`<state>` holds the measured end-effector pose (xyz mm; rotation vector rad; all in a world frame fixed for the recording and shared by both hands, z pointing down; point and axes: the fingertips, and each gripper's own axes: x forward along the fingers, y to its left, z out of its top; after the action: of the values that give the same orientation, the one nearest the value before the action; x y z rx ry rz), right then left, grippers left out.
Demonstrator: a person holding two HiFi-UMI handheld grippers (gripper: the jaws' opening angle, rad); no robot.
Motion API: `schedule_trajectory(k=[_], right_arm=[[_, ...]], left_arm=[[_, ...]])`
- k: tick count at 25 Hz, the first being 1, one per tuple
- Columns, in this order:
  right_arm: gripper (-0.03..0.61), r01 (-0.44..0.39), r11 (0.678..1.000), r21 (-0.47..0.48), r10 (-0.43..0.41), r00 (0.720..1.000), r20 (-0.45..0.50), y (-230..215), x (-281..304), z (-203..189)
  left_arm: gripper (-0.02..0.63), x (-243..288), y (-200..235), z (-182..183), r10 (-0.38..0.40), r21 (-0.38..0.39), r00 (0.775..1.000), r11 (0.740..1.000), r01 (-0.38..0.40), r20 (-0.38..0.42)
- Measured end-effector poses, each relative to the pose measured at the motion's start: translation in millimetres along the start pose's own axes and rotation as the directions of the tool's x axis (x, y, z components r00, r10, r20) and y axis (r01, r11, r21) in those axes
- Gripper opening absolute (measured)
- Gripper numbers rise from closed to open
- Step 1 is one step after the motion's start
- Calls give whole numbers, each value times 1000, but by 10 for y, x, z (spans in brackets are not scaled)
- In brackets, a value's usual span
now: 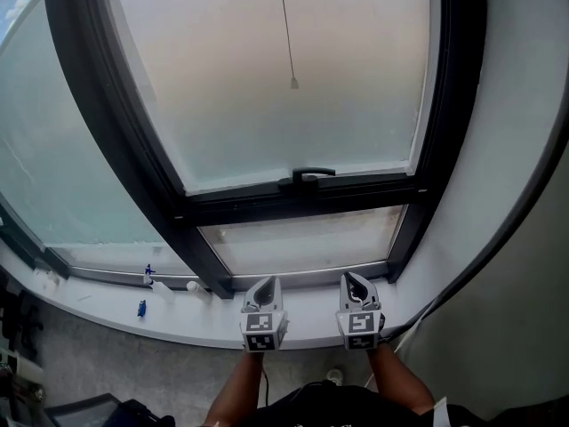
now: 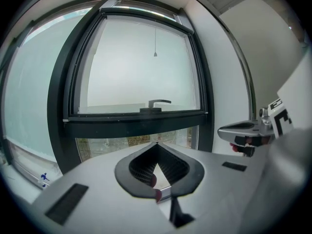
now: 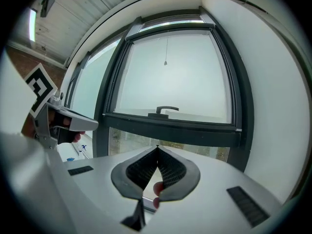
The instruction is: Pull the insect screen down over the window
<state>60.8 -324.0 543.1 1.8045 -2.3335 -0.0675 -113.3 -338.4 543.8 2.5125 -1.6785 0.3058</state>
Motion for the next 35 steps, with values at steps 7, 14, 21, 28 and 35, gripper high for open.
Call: schedule_trajectory(k=[7, 14, 21, 28, 35], right_arm=[[5, -29, 1000, 1, 29, 999, 21, -207, 350, 60], [5, -53, 999, 10, 53, 998, 38, -362, 533, 112], [5, -11, 1000, 7, 11, 998, 68, -544, 719, 217], [5, -2, 1000, -12, 3, 997, 75, -554, 960, 349], [5, 14, 1000, -25, -11, 992, 128, -636, 1211, 689]], left_arm=[[3, 312, 27, 59, 28, 6, 999, 1000, -28, -16], [3, 531, 4, 140, 39, -31, 999, 999, -40, -14], [3, 845, 99, 248, 48, 10, 999, 999, -49, 12], [3, 1117, 269, 491, 32, 1, 998, 999, -32, 60], [3, 1254, 435, 850, 36, -7, 993, 999, -36, 110]])
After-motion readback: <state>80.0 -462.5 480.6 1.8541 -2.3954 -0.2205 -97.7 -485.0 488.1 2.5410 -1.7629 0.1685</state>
